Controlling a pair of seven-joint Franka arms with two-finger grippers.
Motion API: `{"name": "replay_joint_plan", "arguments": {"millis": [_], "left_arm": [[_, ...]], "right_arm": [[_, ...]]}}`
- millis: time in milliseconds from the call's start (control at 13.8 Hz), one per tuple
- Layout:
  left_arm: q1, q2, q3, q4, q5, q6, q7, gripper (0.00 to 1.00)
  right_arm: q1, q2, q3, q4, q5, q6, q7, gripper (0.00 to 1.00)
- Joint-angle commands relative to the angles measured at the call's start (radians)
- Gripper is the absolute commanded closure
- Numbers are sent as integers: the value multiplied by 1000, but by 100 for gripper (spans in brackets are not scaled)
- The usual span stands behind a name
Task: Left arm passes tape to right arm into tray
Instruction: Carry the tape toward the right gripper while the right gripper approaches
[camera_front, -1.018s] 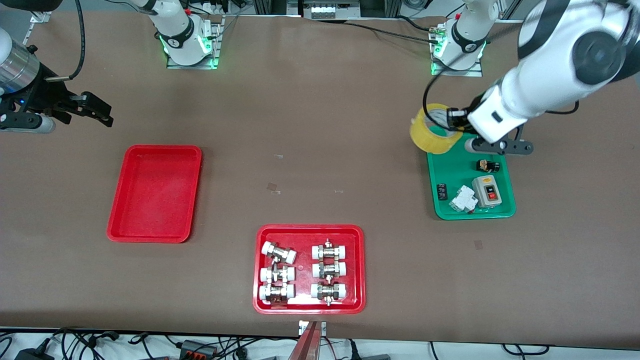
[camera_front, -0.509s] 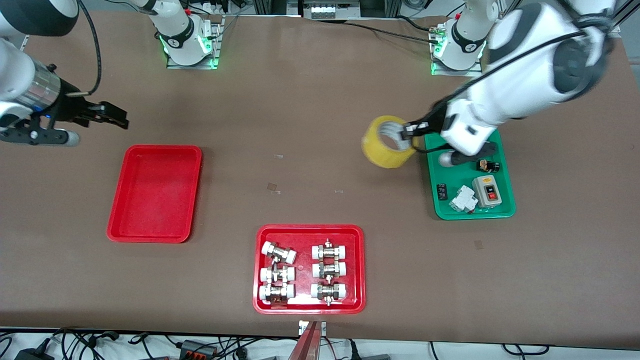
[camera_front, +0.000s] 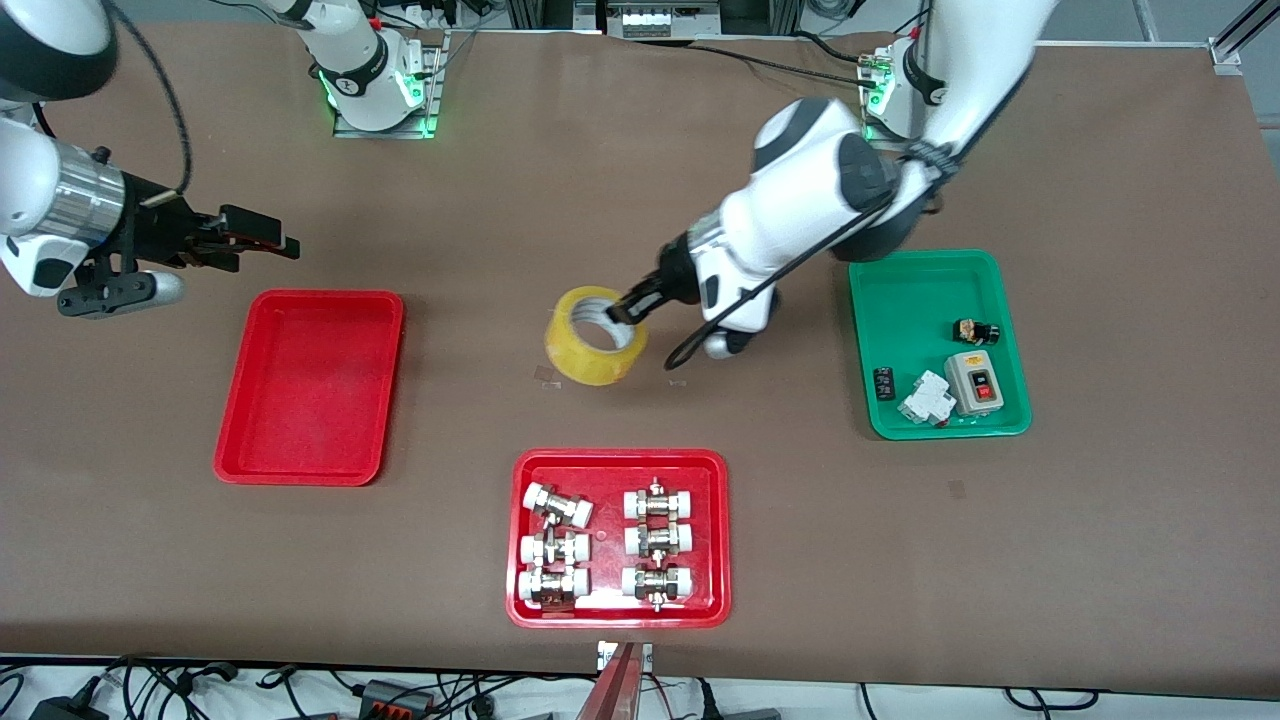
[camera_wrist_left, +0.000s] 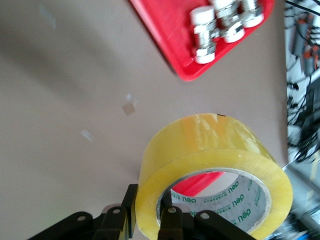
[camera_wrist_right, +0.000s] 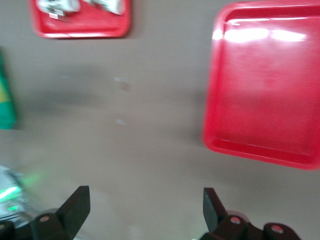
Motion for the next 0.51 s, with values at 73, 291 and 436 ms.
{"name": "replay_joint_plan", "arguments": {"millis": [73,291,436], "left_arm": [[-74,42,17,61,-11,113,-249,100],[-176,114,75,156,-9,208,-387,99],[-285,122,171,157,-11,306,-416,99]], "right_arm": [[-8,77,8,16,242,4,-43,0],[39,148,19,20,396,105,-115,0],[104,174,19,34,447,200,-121,0]]}}
